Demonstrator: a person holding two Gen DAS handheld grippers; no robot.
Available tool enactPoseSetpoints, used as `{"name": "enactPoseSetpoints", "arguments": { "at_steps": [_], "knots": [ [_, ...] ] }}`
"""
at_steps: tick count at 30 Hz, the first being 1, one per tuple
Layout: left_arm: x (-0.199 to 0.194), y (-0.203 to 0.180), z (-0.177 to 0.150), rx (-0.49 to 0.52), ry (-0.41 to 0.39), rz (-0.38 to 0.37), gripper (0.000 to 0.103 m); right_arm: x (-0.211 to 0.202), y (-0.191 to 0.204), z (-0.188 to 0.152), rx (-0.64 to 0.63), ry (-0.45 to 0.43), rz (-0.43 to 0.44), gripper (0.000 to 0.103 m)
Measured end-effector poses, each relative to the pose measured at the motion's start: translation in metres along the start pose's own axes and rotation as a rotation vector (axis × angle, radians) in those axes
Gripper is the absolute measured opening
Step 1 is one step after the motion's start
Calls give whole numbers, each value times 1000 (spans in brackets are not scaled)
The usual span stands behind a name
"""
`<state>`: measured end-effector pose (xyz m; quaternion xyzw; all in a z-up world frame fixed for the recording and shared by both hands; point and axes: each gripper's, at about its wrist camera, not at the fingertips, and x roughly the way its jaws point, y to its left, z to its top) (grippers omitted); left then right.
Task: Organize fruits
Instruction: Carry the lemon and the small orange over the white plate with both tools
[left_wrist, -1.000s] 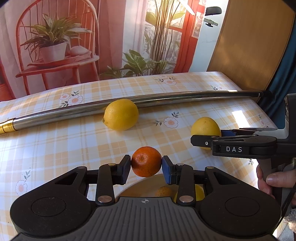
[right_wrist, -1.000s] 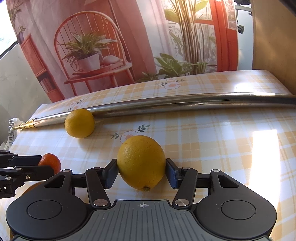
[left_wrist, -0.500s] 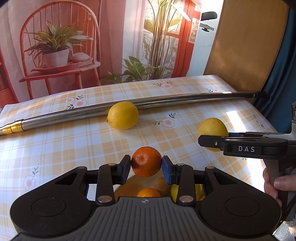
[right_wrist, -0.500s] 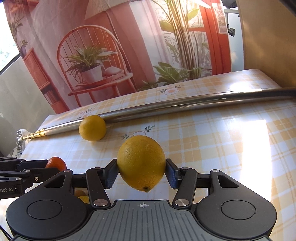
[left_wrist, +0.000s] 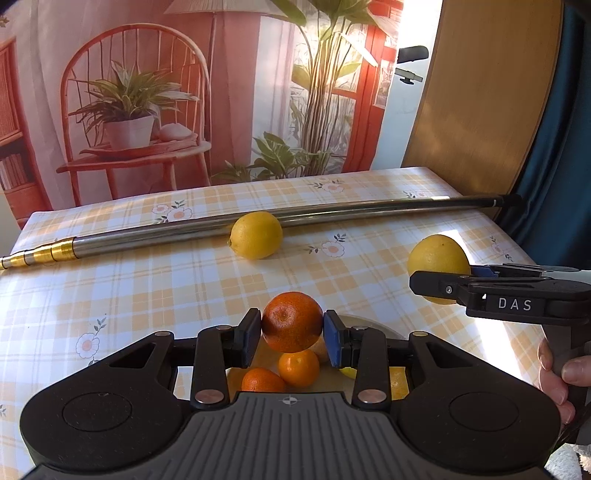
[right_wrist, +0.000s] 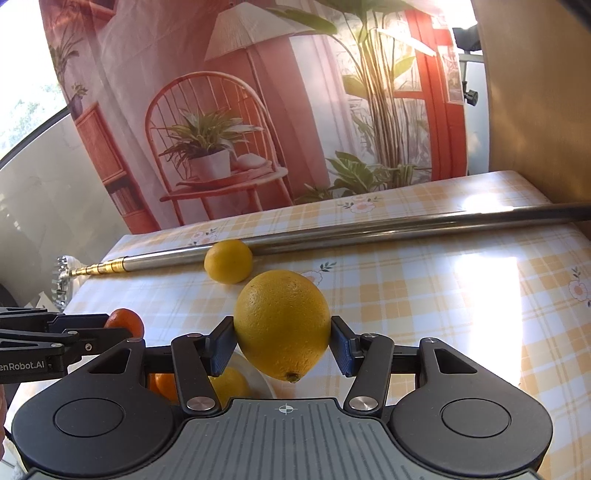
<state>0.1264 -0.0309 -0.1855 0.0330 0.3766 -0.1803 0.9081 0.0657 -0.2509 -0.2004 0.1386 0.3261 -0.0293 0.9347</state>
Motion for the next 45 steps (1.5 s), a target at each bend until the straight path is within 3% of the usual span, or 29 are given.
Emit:
{"name": "enactPoseSetpoints", "arguments": {
  "at_steps": [22,25,30,34,45],
  "knots": [
    [-73,2,-36,-58,-79,-13,35,-63,46,-19,-89,-7,59,50],
    [-63,2,-43,-57,-50,-20,35,-59,50,-27,-100,16,63,50],
    [-43,18,-54,-153,13,-45,32,-43,52,-40,-102,74,61,50],
    [-39,21,-55,-146,-1,16,32,-31,55,-46,-106,113,72,50],
    [-42,31,-60,-164,-14,97,32,-8,76,-45,-197,181,141,50]
  ]
}}
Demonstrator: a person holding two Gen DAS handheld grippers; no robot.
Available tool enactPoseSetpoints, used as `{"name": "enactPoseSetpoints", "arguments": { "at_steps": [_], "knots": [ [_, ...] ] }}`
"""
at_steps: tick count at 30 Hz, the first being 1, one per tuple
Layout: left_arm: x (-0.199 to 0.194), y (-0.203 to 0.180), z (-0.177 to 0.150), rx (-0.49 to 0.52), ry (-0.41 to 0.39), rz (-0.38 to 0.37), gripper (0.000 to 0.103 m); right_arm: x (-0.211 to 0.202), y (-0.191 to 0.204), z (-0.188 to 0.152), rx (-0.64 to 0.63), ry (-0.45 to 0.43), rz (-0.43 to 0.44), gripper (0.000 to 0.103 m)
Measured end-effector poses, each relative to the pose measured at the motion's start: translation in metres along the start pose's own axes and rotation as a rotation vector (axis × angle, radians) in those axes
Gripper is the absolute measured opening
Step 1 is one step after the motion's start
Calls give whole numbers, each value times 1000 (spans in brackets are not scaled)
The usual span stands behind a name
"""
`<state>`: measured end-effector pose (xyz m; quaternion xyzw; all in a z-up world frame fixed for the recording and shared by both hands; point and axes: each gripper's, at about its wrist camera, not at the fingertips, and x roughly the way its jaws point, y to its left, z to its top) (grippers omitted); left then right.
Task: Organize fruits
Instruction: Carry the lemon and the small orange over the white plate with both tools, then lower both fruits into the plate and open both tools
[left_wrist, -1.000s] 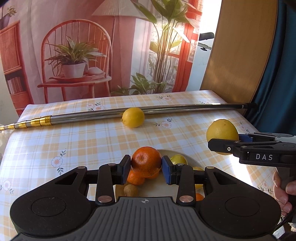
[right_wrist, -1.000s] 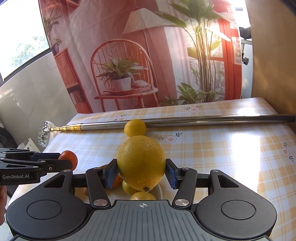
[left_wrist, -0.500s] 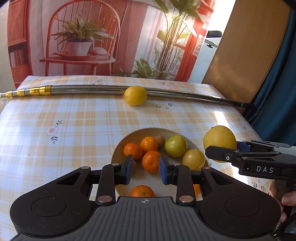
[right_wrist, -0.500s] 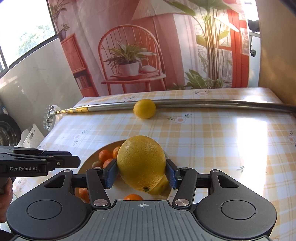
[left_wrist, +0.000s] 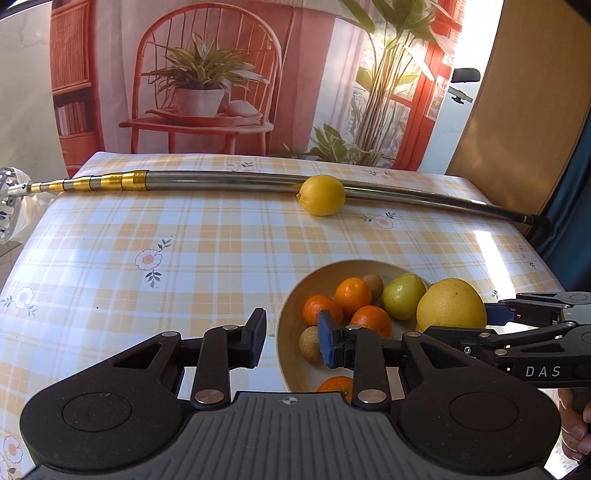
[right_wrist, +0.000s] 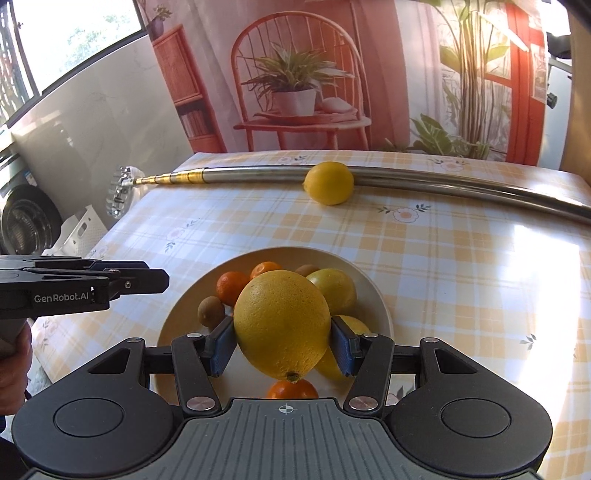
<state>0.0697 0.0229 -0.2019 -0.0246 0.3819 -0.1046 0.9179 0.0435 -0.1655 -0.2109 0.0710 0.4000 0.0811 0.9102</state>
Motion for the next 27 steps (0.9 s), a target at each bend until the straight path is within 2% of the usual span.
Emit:
{"name": "enactPoseSetpoints", "arguments": {
  "at_steps": [9,12,16,19,24,27],
  "knots": [
    [-9,7,-1,-9,-12,10,34,21,34,-1,-118,110,47,50],
    [-11,9,-3,-16,-18,9,40,26,41,-4,-133,153,37,50],
    [-13,10,-4,-23,-25,5,42,26,43,-11,-123,193,52,50],
    [-14,12,-5,-34,-29,5,49,29,45,-16,-129,221,44,50],
    [-15,14,-6,-41,-31,15,53,30,47,-18,-139,238,48,50],
    [-16,15,-5,-49,-32,20,62,29,46,-18,-136,237,53,51]
  ]
}}
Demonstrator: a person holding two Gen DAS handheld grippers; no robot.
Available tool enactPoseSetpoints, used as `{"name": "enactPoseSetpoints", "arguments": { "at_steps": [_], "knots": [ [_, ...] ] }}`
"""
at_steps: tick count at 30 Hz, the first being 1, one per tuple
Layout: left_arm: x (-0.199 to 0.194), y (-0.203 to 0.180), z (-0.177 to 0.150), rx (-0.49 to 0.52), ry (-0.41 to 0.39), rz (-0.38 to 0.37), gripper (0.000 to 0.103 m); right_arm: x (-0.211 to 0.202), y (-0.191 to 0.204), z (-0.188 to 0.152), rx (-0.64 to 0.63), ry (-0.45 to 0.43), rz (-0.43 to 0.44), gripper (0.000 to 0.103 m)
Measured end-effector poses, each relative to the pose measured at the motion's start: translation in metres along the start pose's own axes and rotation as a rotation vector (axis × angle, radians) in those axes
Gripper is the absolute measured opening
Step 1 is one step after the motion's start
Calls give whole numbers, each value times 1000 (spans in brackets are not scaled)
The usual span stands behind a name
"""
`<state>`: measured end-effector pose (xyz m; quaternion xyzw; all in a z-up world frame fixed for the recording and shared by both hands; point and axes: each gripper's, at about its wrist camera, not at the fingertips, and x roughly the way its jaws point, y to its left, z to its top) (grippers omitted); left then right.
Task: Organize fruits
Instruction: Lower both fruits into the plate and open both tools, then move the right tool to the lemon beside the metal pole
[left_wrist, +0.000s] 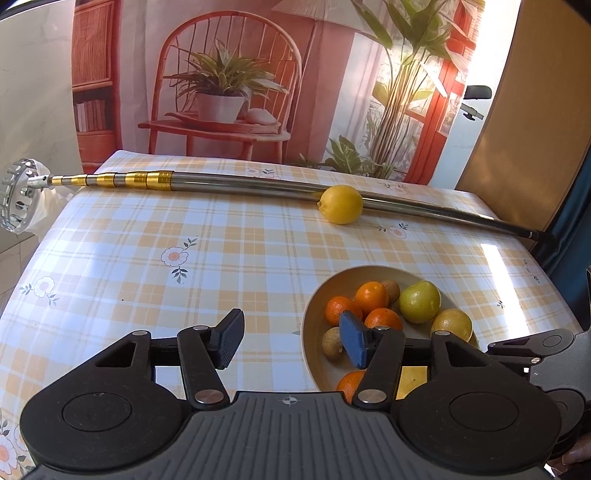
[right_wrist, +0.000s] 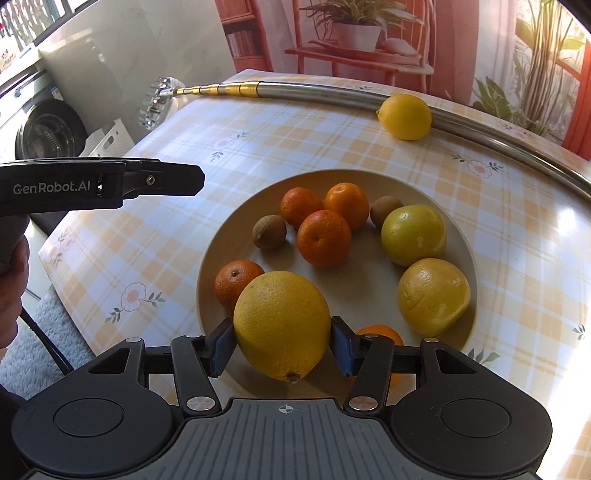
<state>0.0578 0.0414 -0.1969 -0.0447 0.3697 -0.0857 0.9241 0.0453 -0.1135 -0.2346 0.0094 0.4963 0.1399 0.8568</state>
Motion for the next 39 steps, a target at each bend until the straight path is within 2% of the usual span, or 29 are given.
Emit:
{"name": "enactPoseSetpoints", "arguments": {
  "at_steps": [5,12,15,17,18,20,23,31,33,39],
  "knots": [
    [-1,1,0,-4,-7,10,78,-13,-6,1,21,-70,16,51],
    [2,0,-1,-5,6,27,83,-34,-28,0,122,-202,-40,53],
    [3,-1,-1,-1,13,33,87,-41,-39,-1,166,-250,-70,58],
    [3,-1,-1,2,17,53,90,-45,-45,-1,190,-273,-81,64],
    [4,-1,-1,3,20,67,91,-46,-48,-2,203,-286,-86,68],
    [5,0,0,0,28,86,92,-49,-54,-2,223,-308,-96,82],
    [7,3,0,-15,39,97,92,-53,-60,-3,239,-334,-113,92],
    [11,2,-2,-17,51,112,92,-54,-73,-4,281,-370,-149,100],
    [13,3,-3,-17,53,113,92,-53,-73,-5,278,-380,-184,103],
    [18,3,-3,-17,53,127,92,-46,-78,-6,273,-391,-214,103]
  ]
}}
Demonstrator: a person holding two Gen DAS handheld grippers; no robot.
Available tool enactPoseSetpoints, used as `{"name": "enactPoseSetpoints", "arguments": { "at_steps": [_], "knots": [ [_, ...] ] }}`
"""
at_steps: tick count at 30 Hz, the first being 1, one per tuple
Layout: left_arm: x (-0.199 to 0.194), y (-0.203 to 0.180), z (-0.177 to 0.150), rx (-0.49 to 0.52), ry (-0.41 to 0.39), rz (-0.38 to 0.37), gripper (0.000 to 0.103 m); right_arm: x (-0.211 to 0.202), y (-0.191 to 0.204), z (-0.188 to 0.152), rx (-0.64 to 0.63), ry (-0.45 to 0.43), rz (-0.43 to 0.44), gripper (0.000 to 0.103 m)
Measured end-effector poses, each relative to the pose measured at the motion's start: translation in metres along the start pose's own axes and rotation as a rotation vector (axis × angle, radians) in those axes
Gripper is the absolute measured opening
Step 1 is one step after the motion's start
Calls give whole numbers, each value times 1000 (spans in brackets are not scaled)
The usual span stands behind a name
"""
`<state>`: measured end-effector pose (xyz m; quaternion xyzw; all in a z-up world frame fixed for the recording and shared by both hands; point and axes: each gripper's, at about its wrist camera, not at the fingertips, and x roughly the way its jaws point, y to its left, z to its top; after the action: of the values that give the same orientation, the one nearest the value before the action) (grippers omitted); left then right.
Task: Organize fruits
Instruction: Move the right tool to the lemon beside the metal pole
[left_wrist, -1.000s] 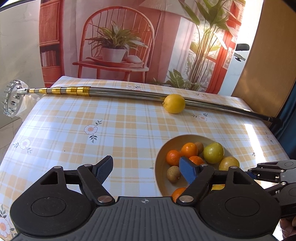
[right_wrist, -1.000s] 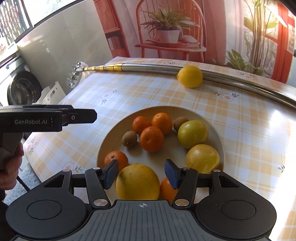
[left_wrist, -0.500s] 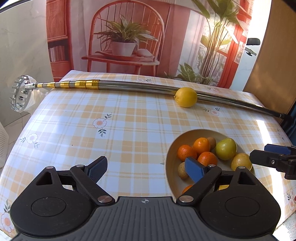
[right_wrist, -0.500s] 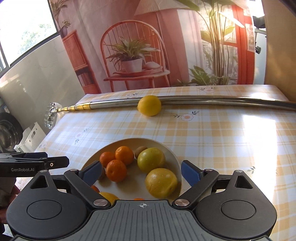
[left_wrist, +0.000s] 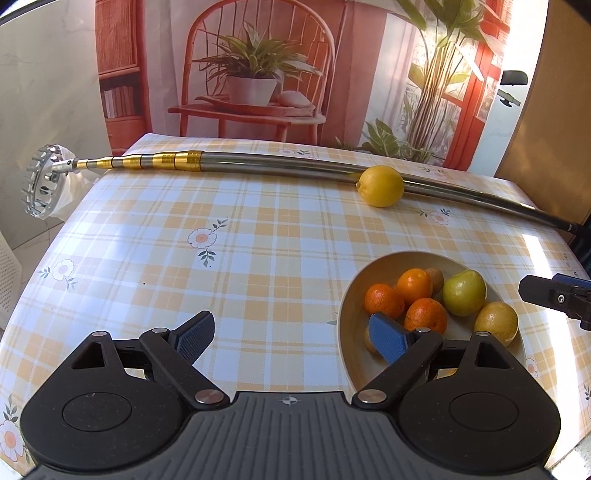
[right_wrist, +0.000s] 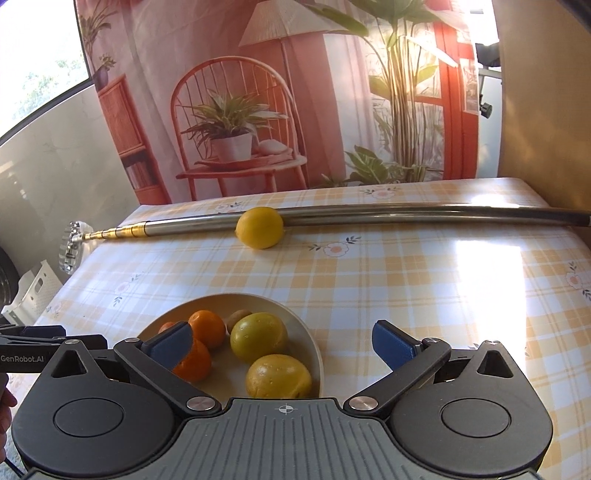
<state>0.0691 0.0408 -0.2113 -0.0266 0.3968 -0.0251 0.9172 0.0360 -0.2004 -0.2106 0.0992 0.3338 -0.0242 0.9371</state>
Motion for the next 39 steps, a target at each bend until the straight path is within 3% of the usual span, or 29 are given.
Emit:
{"name": "enactPoseSetpoints", "arguments": {
  "at_steps": [7,16,21,27,33,35,39],
  "knots": [
    [4,7,14,-29,-24,7,92,9,-1,16,-32,-10,-26,103],
    [4,19,53,-34,-97,40,92,33,6,67,-66,-50,38,103],
    [6,26,72,-57,-135,31,93,58,18,88,-99,-102,47,102],
    [22,29,84,-52,-174,41,93,106,34,103,-117,-69,60,101],
    [46,31,90,-65,-174,36,93,154,44,103,-137,1,58,81],
    [52,33,91,-72,-173,31,93,167,43,101,-129,23,39,68],
    [62,35,90,-75,-170,24,93,185,36,97,-73,52,46,63]
  ]
}}
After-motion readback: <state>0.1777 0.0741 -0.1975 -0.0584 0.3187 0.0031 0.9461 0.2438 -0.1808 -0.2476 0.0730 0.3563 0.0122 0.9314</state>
